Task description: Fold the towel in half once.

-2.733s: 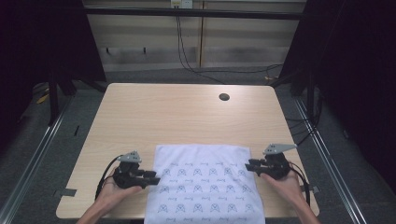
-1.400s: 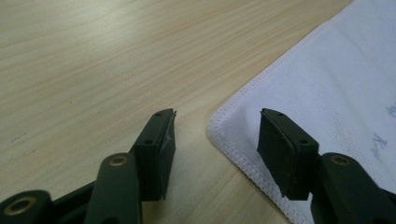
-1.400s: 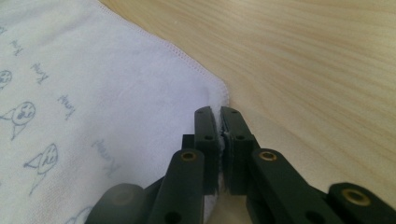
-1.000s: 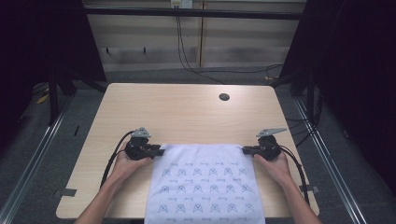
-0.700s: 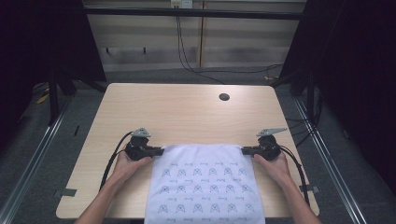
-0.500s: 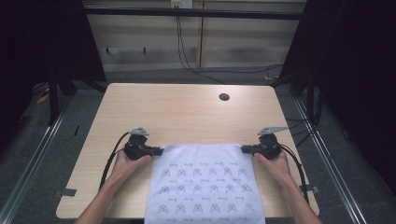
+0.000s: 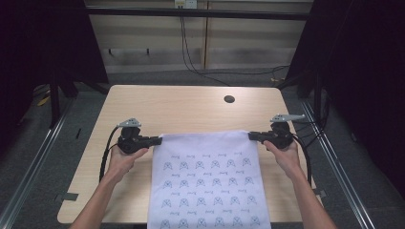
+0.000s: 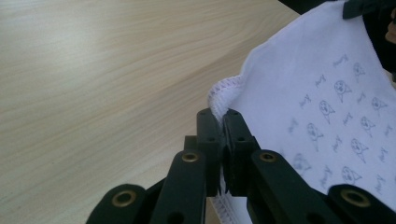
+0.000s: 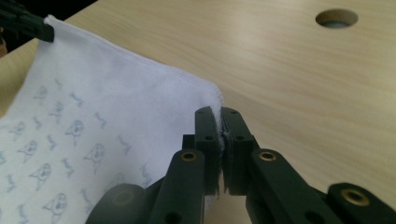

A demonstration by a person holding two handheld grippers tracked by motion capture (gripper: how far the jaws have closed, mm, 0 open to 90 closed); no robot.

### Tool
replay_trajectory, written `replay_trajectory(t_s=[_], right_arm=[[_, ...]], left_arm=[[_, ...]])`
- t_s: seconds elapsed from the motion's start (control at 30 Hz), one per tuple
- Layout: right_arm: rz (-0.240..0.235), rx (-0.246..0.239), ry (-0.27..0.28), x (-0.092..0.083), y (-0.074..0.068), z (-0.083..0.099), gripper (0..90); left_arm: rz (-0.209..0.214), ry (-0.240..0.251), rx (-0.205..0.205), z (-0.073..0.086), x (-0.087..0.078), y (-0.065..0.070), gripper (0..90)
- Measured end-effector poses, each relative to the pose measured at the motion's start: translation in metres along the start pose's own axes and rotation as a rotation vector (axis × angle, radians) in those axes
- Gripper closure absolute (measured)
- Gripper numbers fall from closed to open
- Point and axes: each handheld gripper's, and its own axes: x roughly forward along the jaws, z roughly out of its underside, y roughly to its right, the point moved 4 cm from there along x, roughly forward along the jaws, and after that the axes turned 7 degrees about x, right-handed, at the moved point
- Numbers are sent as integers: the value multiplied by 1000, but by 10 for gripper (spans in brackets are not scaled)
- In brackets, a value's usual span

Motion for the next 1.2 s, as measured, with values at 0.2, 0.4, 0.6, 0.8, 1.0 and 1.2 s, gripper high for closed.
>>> replay_trajectory(t_s=[0.2,0.4,0.6,0.8,1.0,1.2], right_arm=[[-5,-10,62,-4,-6,-31,867],[-3,-23,79,-4,-8,-53,868],[20,-29,91,-6,-4,-78,869],[65,-2,110,-16,12,-96,870],[93,-5,147,-30,15,-116,871],[99,-31,201,-45,9,-143,872]], left_arm=[[-14,67,4,-19,-19,-8,871],[-53,93,22,-39,-34,-19,872],[-94,85,43,-64,-26,-24,872],[-83,155,45,-97,-25,-23,873],[-96,183,58,-118,-23,-19,874],[-119,249,63,-151,-37,-20,874]])
